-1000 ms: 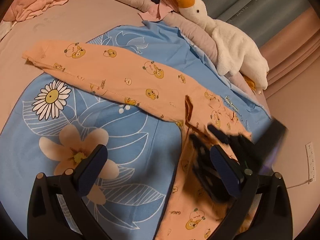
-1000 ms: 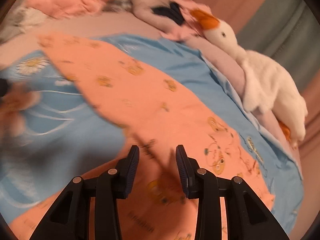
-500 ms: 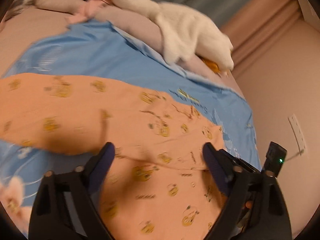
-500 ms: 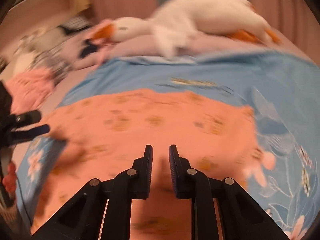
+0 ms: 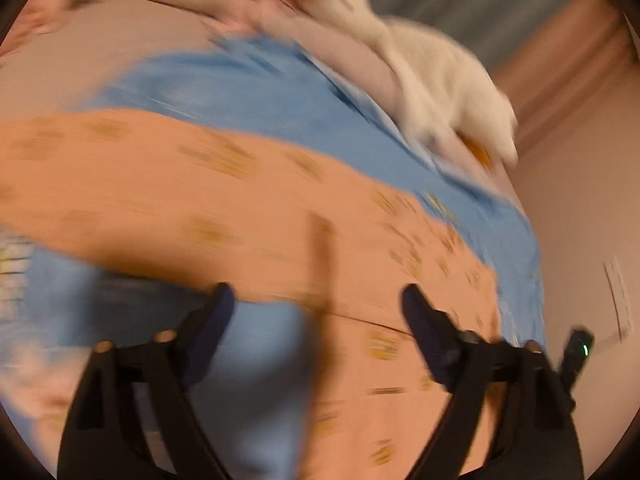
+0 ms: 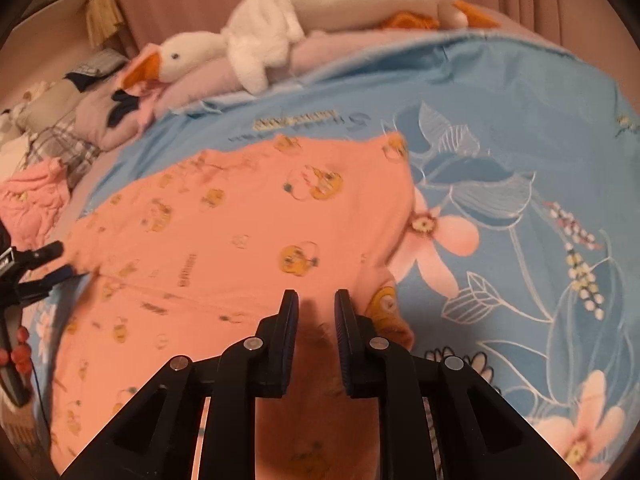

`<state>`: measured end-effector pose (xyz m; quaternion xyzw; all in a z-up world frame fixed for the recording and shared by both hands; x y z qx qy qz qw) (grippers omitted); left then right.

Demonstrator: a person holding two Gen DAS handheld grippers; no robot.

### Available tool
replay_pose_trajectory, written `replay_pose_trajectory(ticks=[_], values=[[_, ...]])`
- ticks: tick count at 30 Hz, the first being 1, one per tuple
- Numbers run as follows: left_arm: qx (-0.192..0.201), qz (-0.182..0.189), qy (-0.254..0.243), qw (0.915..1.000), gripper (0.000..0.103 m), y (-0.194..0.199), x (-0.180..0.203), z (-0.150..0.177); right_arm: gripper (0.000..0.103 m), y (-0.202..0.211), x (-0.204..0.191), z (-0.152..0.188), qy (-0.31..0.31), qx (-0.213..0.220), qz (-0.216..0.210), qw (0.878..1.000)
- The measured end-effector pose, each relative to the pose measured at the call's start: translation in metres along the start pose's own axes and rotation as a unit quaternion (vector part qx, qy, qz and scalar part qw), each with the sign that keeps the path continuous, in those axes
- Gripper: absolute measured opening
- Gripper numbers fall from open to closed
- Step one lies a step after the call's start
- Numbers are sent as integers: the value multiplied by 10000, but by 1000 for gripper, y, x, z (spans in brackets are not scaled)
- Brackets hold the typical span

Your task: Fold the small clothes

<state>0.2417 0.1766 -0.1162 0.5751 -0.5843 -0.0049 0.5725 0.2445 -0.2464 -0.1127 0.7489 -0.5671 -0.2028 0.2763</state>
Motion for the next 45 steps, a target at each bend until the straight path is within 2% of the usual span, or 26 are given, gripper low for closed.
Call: replay_pose_trajectory(ticks=[3, 5, 8, 11, 14, 18, 20, 21, 22, 23, 24, 25, 28, 30, 34, 38, 41, 45], values=[[461, -35, 731, 9963, 90, 40, -55, -24, 19, 10, -14, -4, 129, 201, -159, 9996], [784, -148, 1241, 9891, 90, 61, -95, -40, 20, 16, -26, -9, 217, 295, -291, 9989], [1077, -18, 1974, 9744, 90, 83, -146, -59, 21, 19, -45, -13, 331, 398, -515, 9973], [1144, -6, 2399, 9640, 90, 80, -175, -71, 21, 16, -65, -20, 490, 465, -664, 9955], [1162, 74, 2582, 9591, 89, 71, -186, -84, 21, 13, -84, -25, 658, 489, -769, 9937], [1370, -111, 2475, 9591, 87, 66, -184, -106, 21, 5, -111, -34, 888, 460, -896, 9909], [1406, -260, 2474, 9583, 78, 58, -186, -115, 21, -1, -124, -36, 1046, 416, -958, 9890], [1408, -301, 2475, 9581, 65, 54, -188, -118, 21, -3, -129, -37, 1112, 403, -991, 9880], [1400, -323, 2465, 9584, 47, 52, -190, -119, 21, -5, -133, -37, 1154, 391, -1025, 9872], [1368, -341, 2460, 9590, 35, 49, -192, -121, 21, -8, -137, -36, 1177, 368, -1045, 9868], [1267, -423, 2472, 9597, 14, 44, -195, -122, 21, -10, -139, -36, 1191, 338, -1046, 9868], [1194, -495, 2499, 9596, 7, 42, -199, -122, 21, -11, -139, -35, 1192, 328, -1045, 9868], [1245, -284, 2623, 9565, 8, 47, -206, -118, 21, -15, -138, -30, 1114, 276, -1083, 9875], [1295, -266, 2537, 9582, 7, 52, -201, -117, 21, -17, -137, -28, 1068, 227, -1095, 9880], [1451, -105, 1935, 9702, 6, 68, -164, -113, 21, -19, -138, -29, 1043, 209, -1234, 9866], [1544, -84, 1195, 9807, 6, 75, -109, -110, 21, -19, -141, -34, 1010, 268, -1449, 9839], [1403, -40, 801, 9869, 6, 72, -67, -101, 21, -23, -144, -40, 1038, 231, -1573, 9818], [1269, -184, 42, 9917, 6, 59, -5, -79, 21, -23, -143, -49, 830, 286, -1889, 9781]])
Point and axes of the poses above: each gripper's, at about its wrist camera, not at the fingertips, and y roughly against the way its jaws point, x to its right, z to its underside, the point moved 1 cm from there along -y, roughly the way its jaws point, and after that the axes turned 15 degrees about y, right-handed, at the moved point
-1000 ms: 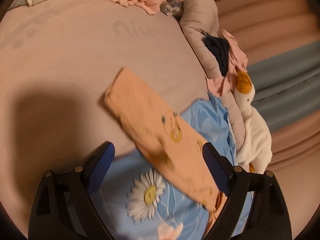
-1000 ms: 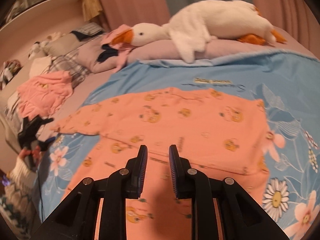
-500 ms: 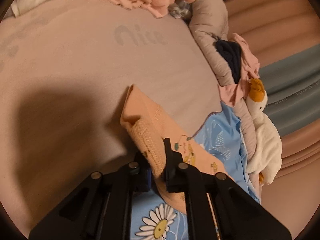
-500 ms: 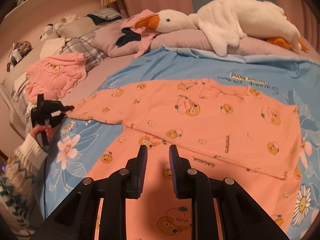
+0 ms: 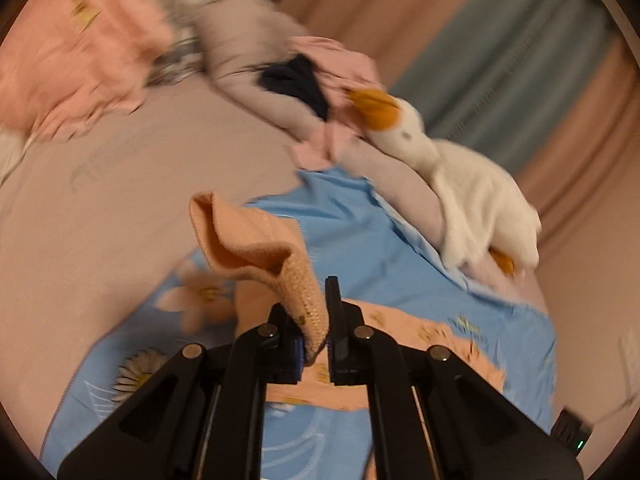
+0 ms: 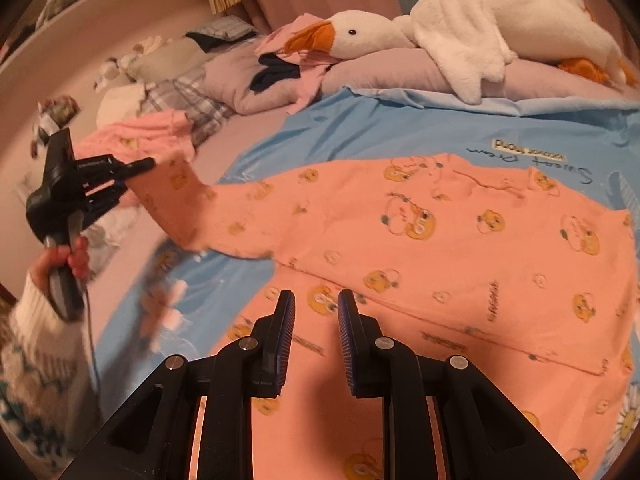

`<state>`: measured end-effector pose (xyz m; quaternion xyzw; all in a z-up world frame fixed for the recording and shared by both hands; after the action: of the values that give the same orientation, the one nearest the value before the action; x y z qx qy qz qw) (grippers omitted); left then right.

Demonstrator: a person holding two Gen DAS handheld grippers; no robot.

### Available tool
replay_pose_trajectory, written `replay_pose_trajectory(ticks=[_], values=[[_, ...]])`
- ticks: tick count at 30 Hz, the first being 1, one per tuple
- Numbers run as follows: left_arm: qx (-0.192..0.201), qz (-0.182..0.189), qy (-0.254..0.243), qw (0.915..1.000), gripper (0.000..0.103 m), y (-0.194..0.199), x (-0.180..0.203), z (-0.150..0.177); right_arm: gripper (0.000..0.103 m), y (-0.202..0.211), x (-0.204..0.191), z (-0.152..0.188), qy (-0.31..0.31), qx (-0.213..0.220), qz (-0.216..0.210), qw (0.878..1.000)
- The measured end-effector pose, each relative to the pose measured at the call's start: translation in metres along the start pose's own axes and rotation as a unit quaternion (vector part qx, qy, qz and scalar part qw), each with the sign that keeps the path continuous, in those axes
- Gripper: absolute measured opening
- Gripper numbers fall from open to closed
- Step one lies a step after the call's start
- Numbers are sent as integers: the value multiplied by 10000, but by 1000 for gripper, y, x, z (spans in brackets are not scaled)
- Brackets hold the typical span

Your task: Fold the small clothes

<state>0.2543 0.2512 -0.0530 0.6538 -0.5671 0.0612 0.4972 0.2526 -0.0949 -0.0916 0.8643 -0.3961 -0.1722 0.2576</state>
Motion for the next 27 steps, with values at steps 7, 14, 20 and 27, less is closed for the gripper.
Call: replay_pose_trajectory(ticks=[7, 14, 20, 27], values=[[-318, 265, -932, 9948, 6, -20, 86, 59, 21, 19, 25, 13, -342, 172, 112, 9992], [-1288, 289, -2263, 9651, 38, -71, 143, 175, 21, 59, 77, 46, -1041, 245, 824, 9908], [-2043, 26, -2842, 9368, 96, -107, 139, 249, 26, 86, 96, 65, -1318, 220, 1146, 9844], [-1571, 234, -2456, 9563, 99, -42, 93, 207, 32, 80, 78, 54, -1051, 251, 870, 9903]])
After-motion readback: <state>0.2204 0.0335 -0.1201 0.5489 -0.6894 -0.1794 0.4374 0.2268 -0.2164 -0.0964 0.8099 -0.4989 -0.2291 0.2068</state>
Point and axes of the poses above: each gripper's, at about its wrist camera, not at the fingertips, and y roughly against the way its jaws point, x to its right, z to its underside, the point moved 1 cm from there along -y, roughly the way its jaws point, and after that the axes turned 15 degrees about y, right-handed, at the moved point
